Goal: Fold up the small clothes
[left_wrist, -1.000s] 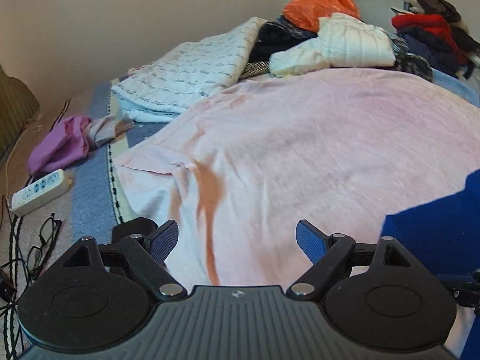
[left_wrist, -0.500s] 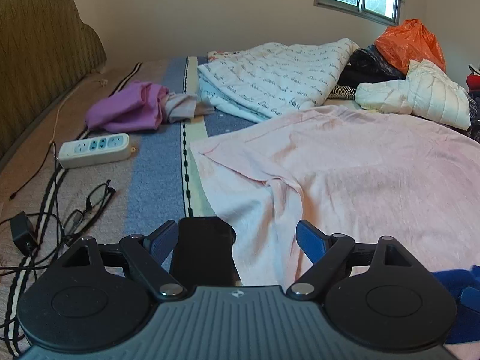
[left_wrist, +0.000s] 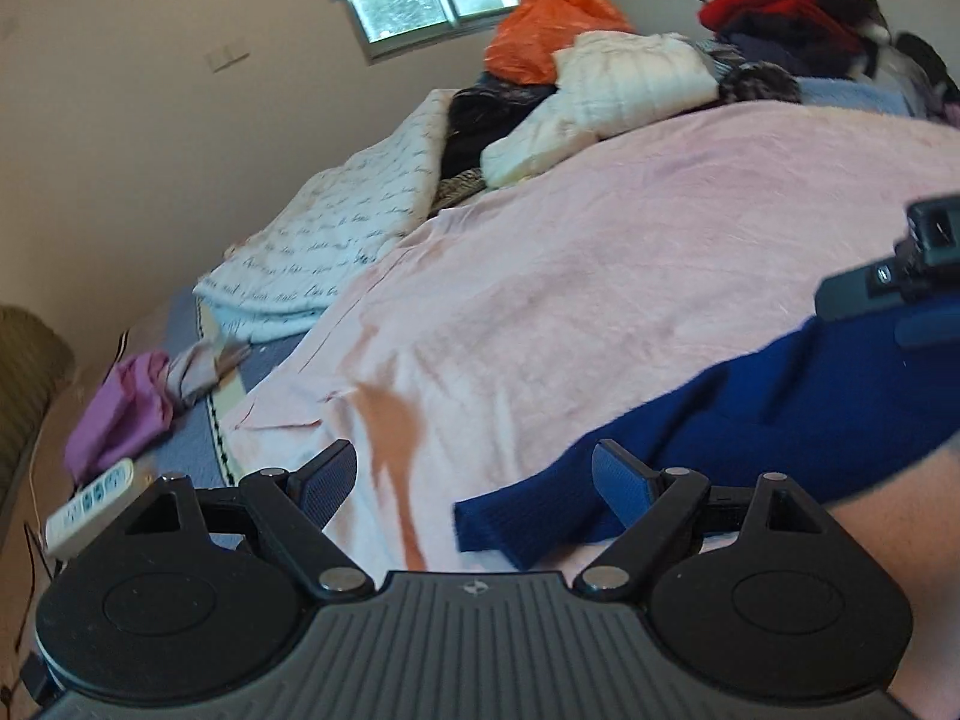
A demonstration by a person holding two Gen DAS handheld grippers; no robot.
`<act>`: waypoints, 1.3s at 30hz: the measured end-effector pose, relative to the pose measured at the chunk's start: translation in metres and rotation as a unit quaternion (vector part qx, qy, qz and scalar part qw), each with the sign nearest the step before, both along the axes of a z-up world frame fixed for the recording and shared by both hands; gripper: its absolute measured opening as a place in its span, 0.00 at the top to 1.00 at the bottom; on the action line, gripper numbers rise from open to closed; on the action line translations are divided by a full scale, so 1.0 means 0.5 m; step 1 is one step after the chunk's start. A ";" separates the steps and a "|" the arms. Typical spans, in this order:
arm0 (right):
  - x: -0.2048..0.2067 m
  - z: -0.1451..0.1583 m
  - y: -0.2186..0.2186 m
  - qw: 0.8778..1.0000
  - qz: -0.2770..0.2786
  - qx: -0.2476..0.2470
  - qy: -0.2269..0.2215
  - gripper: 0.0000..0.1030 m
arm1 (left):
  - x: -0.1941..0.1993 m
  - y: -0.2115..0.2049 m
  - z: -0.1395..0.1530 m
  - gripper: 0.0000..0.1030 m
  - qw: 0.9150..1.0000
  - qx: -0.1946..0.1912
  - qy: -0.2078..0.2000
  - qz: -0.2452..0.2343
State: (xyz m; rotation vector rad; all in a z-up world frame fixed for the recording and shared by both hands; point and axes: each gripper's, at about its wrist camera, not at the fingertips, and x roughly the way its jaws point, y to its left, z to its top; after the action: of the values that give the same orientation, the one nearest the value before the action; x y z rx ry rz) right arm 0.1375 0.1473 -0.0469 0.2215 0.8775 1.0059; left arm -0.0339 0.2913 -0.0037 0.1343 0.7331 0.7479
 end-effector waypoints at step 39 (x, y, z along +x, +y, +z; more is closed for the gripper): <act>-0.380 -0.118 0.265 0.721 0.240 -0.235 -0.606 0.44 | -0.104 0.215 0.066 0.10 0.976 -0.112 -0.101 0.155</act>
State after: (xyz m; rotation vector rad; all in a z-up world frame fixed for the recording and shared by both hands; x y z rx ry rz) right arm -0.0523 0.2800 -0.1061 -1.0805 -0.1022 1.0809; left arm -0.0858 0.3990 0.0292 -0.2638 0.6445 0.9528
